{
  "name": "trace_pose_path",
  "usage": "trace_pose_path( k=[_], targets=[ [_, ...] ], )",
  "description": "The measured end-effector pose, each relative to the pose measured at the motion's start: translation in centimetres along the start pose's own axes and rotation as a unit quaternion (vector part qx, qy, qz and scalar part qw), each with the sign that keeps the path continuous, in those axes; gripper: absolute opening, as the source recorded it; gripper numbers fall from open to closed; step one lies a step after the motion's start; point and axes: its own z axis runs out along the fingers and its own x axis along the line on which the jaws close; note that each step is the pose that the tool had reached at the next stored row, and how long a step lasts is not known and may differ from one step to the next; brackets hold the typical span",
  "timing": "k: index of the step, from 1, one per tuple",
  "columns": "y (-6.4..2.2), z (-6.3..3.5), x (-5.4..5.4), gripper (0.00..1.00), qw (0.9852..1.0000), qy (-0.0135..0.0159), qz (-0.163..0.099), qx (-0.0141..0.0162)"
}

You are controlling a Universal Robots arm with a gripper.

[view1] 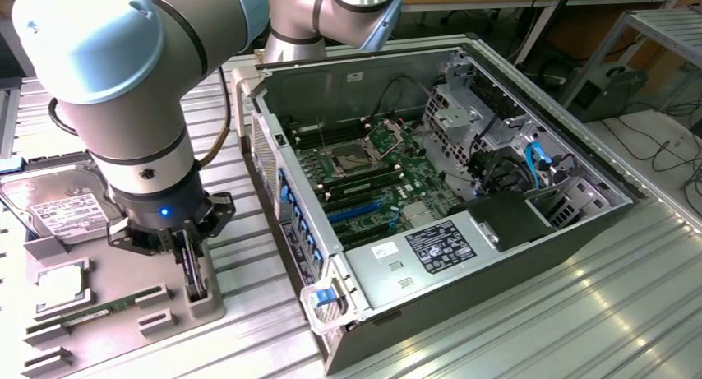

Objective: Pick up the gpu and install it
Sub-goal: 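Pick up the gpu and move the gpu toward the slot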

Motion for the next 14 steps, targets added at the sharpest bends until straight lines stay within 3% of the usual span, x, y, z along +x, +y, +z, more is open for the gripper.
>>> trace_pose_path(
  k=[11,12,13,14],
  targets=[
    [0.06,-1.59,0.0,0.27,1.0,0.0,0.0,-0.0001],
    [0.11,-2.8,-0.1,0.27,1.0,0.0,0.0,-0.0002],
    [0.19,-4.7,-0.1,0.27,1.0,0.0,0.0,-0.0001],
    [0.26,-5.69,-0.1,0.27,1.0,0.0,0.0,-0.0001]
  ],
)
